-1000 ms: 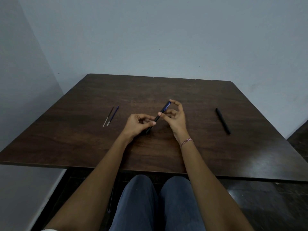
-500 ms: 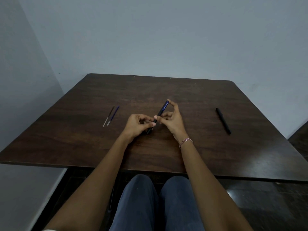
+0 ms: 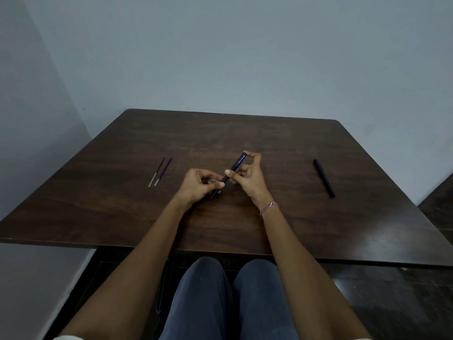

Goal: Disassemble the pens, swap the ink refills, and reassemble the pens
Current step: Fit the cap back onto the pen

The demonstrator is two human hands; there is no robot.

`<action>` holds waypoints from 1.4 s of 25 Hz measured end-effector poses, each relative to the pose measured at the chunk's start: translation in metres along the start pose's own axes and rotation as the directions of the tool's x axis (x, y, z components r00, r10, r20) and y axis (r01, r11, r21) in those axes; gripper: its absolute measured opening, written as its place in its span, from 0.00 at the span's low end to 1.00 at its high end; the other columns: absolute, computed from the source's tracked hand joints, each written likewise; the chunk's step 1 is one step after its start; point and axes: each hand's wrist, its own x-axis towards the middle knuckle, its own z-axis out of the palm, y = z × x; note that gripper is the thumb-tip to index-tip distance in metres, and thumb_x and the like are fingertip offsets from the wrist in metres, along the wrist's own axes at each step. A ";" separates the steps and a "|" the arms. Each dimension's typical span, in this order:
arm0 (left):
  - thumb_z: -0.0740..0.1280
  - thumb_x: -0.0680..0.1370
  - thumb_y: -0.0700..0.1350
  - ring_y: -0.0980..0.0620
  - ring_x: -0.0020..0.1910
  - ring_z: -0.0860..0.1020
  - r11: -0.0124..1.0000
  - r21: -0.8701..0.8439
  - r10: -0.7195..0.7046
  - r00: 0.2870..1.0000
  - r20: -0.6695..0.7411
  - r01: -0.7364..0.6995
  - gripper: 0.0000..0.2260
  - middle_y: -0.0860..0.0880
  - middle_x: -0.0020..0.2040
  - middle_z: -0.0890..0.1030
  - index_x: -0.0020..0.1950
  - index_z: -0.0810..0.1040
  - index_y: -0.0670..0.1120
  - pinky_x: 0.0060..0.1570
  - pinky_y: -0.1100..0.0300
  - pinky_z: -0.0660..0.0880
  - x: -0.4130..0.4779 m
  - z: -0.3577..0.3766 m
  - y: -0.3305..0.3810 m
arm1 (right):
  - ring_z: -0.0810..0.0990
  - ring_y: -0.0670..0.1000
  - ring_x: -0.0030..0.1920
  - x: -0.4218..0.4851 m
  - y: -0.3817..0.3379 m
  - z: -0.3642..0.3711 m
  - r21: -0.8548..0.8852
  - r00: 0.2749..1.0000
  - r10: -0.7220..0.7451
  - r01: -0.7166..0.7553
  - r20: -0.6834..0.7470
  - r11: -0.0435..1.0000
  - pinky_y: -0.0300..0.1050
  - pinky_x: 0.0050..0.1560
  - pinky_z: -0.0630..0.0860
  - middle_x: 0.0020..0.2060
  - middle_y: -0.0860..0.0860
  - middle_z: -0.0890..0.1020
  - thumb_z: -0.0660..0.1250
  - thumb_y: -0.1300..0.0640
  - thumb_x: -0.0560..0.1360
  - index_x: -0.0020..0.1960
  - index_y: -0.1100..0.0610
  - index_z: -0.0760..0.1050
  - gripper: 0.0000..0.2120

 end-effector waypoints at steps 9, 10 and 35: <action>0.76 0.69 0.40 0.53 0.38 0.84 1.000 -0.009 0.005 1.000 -0.023 -0.005 0.09 0.47 0.38 0.85 0.47 0.83 0.48 0.39 0.65 0.79 0.002 0.001 0.002 | 0.82 0.48 0.36 0.000 -0.001 0.003 -0.007 0.992 -0.008 0.007 -0.124 1.000 0.39 0.39 0.80 0.37 0.54 0.81 0.73 0.62 0.71 0.70 0.52 0.62 0.32; 0.76 0.69 0.39 0.55 0.39 0.84 1.000 0.002 0.008 1.000 -0.022 -0.008 0.10 0.49 0.40 0.85 0.47 0.83 0.49 0.40 0.67 0.78 0.002 0.002 0.002 | 0.82 0.47 0.34 0.000 -0.001 0.002 -0.002 0.987 -0.002 0.002 -0.161 1.000 0.37 0.38 0.79 0.37 0.55 0.81 0.73 0.62 0.71 0.70 0.52 0.62 0.31; 0.78 0.66 0.41 0.58 0.41 0.80 0.961 0.242 0.128 0.991 0.045 -0.135 0.22 0.47 0.49 0.84 0.59 0.81 0.45 0.51 0.65 0.77 0.007 0.170 0.066 | 0.84 0.52 0.39 0.046 -0.032 -0.163 -0.648 0.960 0.083 -0.244 -0.269 0.721 0.46 0.49 0.79 0.41 0.62 0.84 0.66 0.57 0.77 0.48 0.68 0.81 0.13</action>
